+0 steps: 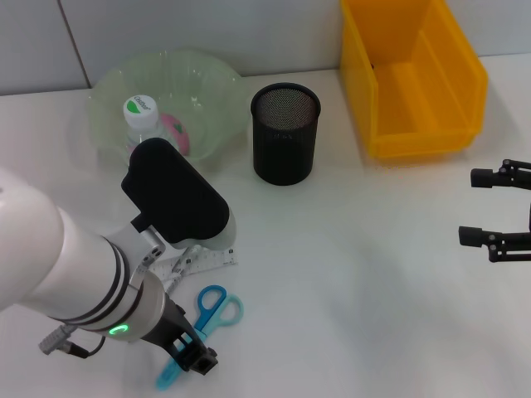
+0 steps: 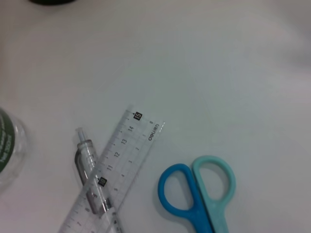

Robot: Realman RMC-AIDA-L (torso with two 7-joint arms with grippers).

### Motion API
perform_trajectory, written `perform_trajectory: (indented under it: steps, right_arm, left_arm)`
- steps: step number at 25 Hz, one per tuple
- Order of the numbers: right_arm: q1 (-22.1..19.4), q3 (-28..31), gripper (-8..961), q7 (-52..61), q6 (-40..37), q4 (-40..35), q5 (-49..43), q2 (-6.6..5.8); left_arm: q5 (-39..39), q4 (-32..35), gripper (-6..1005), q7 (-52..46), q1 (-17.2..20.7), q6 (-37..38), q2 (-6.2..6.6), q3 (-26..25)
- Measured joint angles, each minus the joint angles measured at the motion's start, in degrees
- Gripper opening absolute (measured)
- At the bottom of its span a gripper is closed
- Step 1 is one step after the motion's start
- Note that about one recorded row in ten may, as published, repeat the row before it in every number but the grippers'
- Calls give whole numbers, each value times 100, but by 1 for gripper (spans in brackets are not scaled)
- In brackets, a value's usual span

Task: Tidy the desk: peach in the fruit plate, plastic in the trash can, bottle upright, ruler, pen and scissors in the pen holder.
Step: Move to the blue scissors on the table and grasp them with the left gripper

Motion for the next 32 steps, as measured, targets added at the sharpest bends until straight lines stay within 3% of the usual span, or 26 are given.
perform_trajectory:
  steps: [22, 26, 32]
  right_arm:
    - [18, -44, 824, -72, -185, 6, -4, 25]
    - [99, -214, 823, -67, -716, 120, -203, -157]
    - [139, -172, 823, -31, -836, 86, -329, -198]
  left_arm:
    - [-5, -178, 702, -5, -135, 31, 0, -19]
    - [-22, -204, 701, -2, -147, 31, 0, -24]
    - [-33, -212, 700, -1, -154, 31, 0, -17]
